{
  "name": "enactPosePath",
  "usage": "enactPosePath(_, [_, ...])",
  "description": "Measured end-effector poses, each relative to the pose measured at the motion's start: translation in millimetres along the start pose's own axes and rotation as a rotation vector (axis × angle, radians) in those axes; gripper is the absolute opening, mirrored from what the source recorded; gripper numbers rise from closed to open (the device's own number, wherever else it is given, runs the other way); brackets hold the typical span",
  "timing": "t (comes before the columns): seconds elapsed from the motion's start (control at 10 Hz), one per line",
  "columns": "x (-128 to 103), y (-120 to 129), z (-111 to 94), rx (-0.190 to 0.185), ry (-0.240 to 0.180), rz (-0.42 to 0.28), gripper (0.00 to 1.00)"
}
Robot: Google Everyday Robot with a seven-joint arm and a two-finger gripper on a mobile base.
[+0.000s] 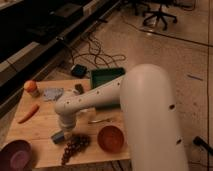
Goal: Wipe table surface with sponge
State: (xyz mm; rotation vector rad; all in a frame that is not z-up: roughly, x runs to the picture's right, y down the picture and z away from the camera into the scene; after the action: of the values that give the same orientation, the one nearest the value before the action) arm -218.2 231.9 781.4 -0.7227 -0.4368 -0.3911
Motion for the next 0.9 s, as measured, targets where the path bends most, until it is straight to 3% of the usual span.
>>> enactPosePath(0.4, [33, -27, -5, 0.005, 0.006, 0.047, 0.0])
enactPosePath(0.9, [40, -62, -8, 0.018, 0.005, 0.057, 0.0])
